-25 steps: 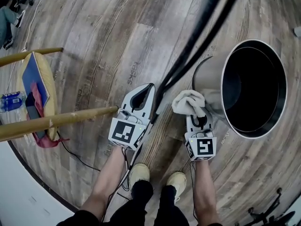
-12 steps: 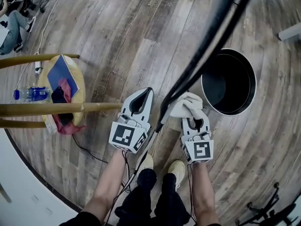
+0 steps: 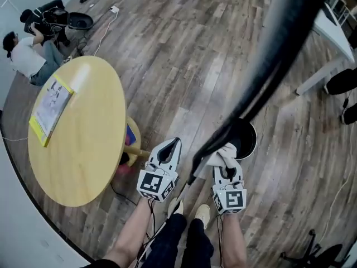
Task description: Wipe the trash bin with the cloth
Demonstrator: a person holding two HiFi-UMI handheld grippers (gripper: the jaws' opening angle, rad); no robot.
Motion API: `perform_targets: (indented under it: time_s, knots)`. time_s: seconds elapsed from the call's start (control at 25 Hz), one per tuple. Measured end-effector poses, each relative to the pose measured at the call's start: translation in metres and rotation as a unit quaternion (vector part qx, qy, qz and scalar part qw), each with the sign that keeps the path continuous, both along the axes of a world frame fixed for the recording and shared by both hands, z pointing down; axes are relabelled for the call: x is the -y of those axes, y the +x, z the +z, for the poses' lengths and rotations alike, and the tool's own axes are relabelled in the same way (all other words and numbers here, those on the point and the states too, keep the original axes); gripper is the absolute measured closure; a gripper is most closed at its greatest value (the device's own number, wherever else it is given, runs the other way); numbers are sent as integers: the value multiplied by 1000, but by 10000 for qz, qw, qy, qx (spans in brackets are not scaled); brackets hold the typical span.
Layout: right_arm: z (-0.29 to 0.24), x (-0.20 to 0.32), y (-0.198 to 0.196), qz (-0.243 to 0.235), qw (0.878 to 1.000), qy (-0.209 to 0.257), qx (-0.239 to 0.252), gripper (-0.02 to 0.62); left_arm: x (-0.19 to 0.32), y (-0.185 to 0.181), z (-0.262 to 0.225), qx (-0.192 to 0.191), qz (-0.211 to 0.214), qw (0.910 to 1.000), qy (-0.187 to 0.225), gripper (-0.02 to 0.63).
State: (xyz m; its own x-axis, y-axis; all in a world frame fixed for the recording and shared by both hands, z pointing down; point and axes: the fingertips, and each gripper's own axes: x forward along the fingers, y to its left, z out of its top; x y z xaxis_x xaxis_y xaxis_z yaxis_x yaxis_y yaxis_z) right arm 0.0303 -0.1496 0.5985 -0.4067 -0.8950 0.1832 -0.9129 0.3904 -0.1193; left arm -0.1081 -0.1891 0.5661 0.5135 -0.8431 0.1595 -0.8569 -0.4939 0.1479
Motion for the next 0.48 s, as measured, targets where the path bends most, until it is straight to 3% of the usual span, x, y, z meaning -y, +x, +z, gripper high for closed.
perform_targets:
  time_s: [0.28,0.48]
  knots:
    - [-195,2,7,201,9985,488,124,500,-1,4,-179,-40,4,9995,311,611]
    - [-300,-10,22,355,9968,701,133,500,-14,8,-283,-155,-36,9987,478,611]
